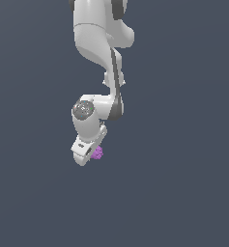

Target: Pick up the object and move it to a goal position.

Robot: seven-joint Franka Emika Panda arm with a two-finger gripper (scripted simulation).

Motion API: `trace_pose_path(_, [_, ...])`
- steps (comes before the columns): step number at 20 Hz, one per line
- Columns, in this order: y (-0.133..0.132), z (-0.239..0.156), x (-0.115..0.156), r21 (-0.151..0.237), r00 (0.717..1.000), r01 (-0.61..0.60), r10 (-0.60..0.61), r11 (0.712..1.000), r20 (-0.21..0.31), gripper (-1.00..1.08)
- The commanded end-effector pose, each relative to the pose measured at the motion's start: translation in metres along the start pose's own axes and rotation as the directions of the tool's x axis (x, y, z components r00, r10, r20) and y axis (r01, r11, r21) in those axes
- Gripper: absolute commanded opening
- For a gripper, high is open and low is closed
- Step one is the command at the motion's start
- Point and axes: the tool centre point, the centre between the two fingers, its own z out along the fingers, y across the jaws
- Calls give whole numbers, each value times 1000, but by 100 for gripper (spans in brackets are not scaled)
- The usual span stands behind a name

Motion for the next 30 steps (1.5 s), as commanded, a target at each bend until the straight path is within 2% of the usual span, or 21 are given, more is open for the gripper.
trace_pose_path(1, [-2, -1, 1, 1, 1000, 0, 0, 1000, 0, -100])
trace_pose_path(7, [-15, -10, 9, 1, 1000, 0, 0, 1000, 0, -100])
trace_pose_path(13, [-45, -30, 27, 1, 1000, 1, -1, 1000, 1, -100])
trace_pose_path(18, [-83, -56, 51, 1, 1000, 1, -1, 1000, 2, -100])
trace_pose_path(30, [-196, -135, 122, 0, 1000, 2, -2, 1000, 5, -100])
